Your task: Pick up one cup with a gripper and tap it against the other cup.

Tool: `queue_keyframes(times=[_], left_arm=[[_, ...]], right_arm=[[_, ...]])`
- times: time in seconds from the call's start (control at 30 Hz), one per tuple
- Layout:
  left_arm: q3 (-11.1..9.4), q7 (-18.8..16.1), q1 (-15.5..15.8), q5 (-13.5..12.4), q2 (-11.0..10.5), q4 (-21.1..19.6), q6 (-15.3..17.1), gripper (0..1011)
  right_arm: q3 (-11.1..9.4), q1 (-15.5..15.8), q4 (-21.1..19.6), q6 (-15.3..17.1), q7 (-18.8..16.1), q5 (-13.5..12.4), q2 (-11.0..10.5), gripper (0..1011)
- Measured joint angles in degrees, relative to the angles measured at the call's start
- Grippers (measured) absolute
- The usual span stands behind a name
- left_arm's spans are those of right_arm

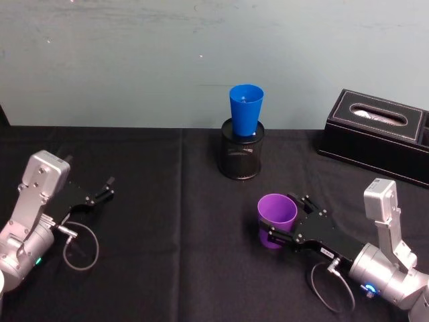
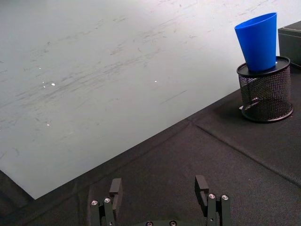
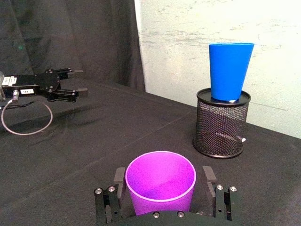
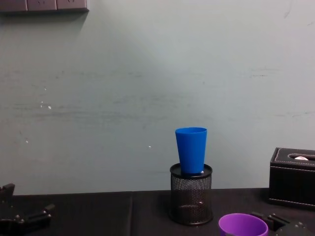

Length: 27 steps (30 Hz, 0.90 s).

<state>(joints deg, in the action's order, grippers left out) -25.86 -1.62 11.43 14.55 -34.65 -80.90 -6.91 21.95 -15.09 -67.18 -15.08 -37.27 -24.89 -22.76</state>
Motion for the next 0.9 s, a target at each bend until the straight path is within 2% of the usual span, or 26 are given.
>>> queue_keyframes(times=[0.3,0.9], left_arm=[[0.00,0.00,0.00,0.00,0.00,0.00,0.00,1011],[0.00,0.00,0.00,-0.01,0.00,0.00,0.00,1011]], right_arm=[[-0.09,0.18,-0.63,-0.34,0.01,0.00,-0.12,1004],[-0.90,1.39,-4.76,-0.42,0.26,-0.78,-1.04,1004]])
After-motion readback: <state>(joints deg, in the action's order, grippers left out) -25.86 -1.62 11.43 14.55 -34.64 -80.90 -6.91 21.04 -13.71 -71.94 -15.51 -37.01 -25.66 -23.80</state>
